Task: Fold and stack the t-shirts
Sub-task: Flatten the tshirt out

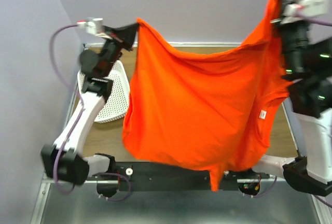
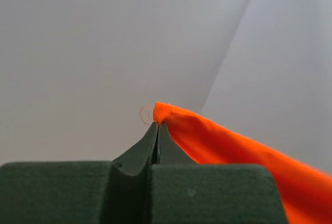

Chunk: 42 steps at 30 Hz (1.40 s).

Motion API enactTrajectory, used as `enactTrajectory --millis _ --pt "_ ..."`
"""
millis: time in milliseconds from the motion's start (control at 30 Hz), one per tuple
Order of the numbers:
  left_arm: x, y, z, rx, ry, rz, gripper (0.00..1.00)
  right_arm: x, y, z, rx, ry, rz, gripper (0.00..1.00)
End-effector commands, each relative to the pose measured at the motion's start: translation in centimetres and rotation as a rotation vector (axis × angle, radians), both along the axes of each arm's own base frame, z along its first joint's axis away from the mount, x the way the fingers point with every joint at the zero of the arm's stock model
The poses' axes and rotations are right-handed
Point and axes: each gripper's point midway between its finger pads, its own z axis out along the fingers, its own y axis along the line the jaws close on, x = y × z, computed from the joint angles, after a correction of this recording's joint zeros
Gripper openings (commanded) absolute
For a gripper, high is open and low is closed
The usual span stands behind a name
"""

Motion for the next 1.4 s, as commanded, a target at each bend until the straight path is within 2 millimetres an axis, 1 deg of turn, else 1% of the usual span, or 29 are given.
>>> enactTrajectory --millis 0,33,67,100,133,167,200,267,300,333,367,400,433,467,500,567,700,867,1000,1067,1100,1133,1167,1200,1233,1267,1300,1333,1367 --pt "8.6 -2.0 -8.6 0.058 0.223 -0.007 0.00 8.7 1.3 -10.1 -0.083 0.180 -0.098 0.01" --pt "10.1 -2.1 -9.2 0.062 0.243 0.005 0.00 11.6 1.7 -15.4 -0.076 0.284 -0.072 0.01" --pt "11.9 -1.9 -10.6 0.077 0.279 0.045 0.00 14.7 1.6 -19.3 -0.069 0.360 -0.059 0.01" --pt "14.8 -2.2 -14.6 0.095 0.374 0.062 0.00 17.3 -1.1 -22.6 -0.046 0.429 -0.094 0.01" --pt "16.2 -2.3 -16.7 0.105 0.433 0.072 0.00 19.0 -1.1 -25.3 -0.041 0.487 -0.042 0.01" --pt "17.5 -2.4 -16.8 0.110 0.445 0.083 0.00 20.4 -1.6 -28.1 -0.010 0.542 -0.024 0.01" --pt "19.7 -2.8 -21.0 0.140 0.533 0.085 0.00 22.8 -2.3 -32.8 -0.005 0.632 -0.013 0.00" --pt "21.9 -3.2 -23.0 0.157 0.596 0.097 0.00 24.7 -2.6 -36.9 -0.020 0.683 -0.023 0.01" --pt "23.5 -3.3 -26.7 0.179 0.667 0.107 0.00 25.5 -2.8 -38.3 -0.018 0.702 -0.031 0.01" --pt "24.6 -3.4 -27.1 0.187 0.688 0.117 0.00 26.8 -2.8 -42.1 -0.011 0.769 -0.033 0.01" --pt "25.5 -3.2 -28.3 0.199 0.712 0.142 0.00 27.5 -2.9 -43.4 -0.004 0.790 -0.034 0.01" --pt "26.7 -3.2 -32.0 0.218 0.779 0.156 0.00 28.6 -3.1 -43.5 0.008 0.785 -0.038 0.01" --pt "27.7 -3.1 -32.0 0.229 0.788 0.170 0.00 29.6 -3.1 -47.1 0.013 0.850 -0.042 0.01" --pt "28.4 -2.8 -33.0 0.237 0.807 0.193 0.00 30.3 -3.3 -47.6 0.018 0.855 -0.052 0.01" --pt "29.0 -2.8 -35.6 0.253 0.851 0.200 0.00 30.9 -3.5 -48.6 0.021 0.868 -0.060 0.00" --pt "30.1 -2.2 -36.9 0.267 0.880 0.242 0.00 32.6 -3.6 -49.6 0.025 0.869 -0.073 0.01" --pt "31.2 -1.5 -37.6 0.272 0.879 0.271 0.00 33.7 -3.8 -51.3 0.029 0.889 -0.083 0.01" --pt "31.4 -1.1 -37.2 0.273 0.870 0.259 0.00 33.8 -3.7 -50.9 0.035 0.882 -0.073 0.00" --pt "31.0 -1.4 -35.6 0.285 0.832 0.242 0.00 33.3 -3.3 -49.6 0.047 0.863 -0.051 0.01" --pt "30.4 -1.6 -34.9 0.295 0.808 0.221 0.00 32.8 -2.9 -47.5 0.049 0.831 -0.017 0.01" --pt "30.1 -1.6 -32.6 0.291 0.757 0.218 0.00 32.4 -2.7 -47.5 0.051 0.833 -0.005 0.01" --pt "29.0 -1.7 -30.8 0.308 0.720 0.206 0.00 31.8 -2.6 -45.0 0.062 0.793 0.006 0.01" --pt "28.8 -1.9 -31.8 0.323 0.722 0.195 0.00 31.2 -2.5 -44.1 0.069 0.780 0.020 0.00" --pt "27.7 -1.8 -28.4 0.312 0.659 0.191 0.00 30.6 -2.4 -42.7 0.073 0.758 0.034 0.01" --pt "26.9 -2.0 -26.8 0.320 0.605 0.183 0.00 29.6 -1.9 -42.2 0.073 0.758 0.064 0.01" --pt "25.5 -2.3 -27.4 0.336 0.606 0.161 0.00 28.1 -1.6 -38.3 0.086 0.693 0.089 0.01" --pt "23.6 -2.4 -22.7 0.321 0.507 0.159 0.00 26.9 -1.0 -37.5 0.082 0.682 0.126 0.01" --pt "22.4 -2.5 -21.2 0.323 0.471 0.152 0.00 26.0 -0.8 -35.1 0.081 0.637 0.143 0.01" --pt "20.7 -2.8 -21.7 0.344 0.465 0.133 0.00 23.5 -0.7 -30.9 0.087 0.560 0.160 0.01"
